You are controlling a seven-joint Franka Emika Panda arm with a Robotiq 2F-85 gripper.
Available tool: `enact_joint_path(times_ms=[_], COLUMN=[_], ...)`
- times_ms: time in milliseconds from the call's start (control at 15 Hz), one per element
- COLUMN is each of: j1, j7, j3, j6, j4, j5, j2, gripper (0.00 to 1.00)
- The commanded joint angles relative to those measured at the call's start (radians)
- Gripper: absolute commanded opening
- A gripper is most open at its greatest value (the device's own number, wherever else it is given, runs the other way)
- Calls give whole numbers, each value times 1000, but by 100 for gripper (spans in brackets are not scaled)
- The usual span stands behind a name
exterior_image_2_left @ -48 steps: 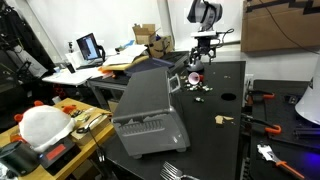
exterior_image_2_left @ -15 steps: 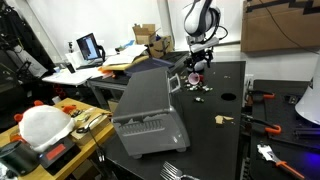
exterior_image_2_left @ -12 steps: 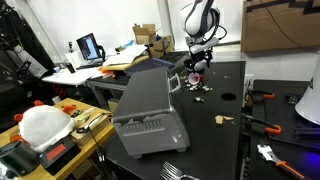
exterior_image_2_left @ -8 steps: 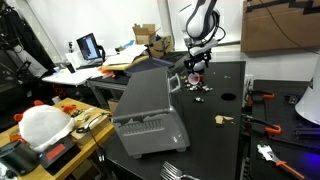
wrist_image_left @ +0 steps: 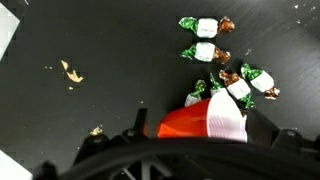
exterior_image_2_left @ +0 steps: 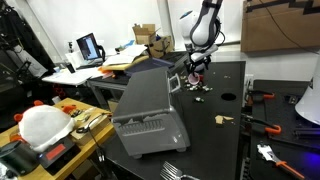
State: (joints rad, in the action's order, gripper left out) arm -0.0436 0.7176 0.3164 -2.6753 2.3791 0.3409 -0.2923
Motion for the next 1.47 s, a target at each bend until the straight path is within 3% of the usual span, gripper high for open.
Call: enact_joint_path(times_ms=[0,467,600,1200,1400], j1=[44,116,133,136,120], j7=[66,147,179,233,215], j3=[50,133,154,164,149], j6=[-49,-85,-97,-97,-79], j4=[-6,-16,-4,16,16], j5=[55,190,235,338,308], j2=[-26,-54,-55,-53,-41], gripper=[100,100,74,5,0])
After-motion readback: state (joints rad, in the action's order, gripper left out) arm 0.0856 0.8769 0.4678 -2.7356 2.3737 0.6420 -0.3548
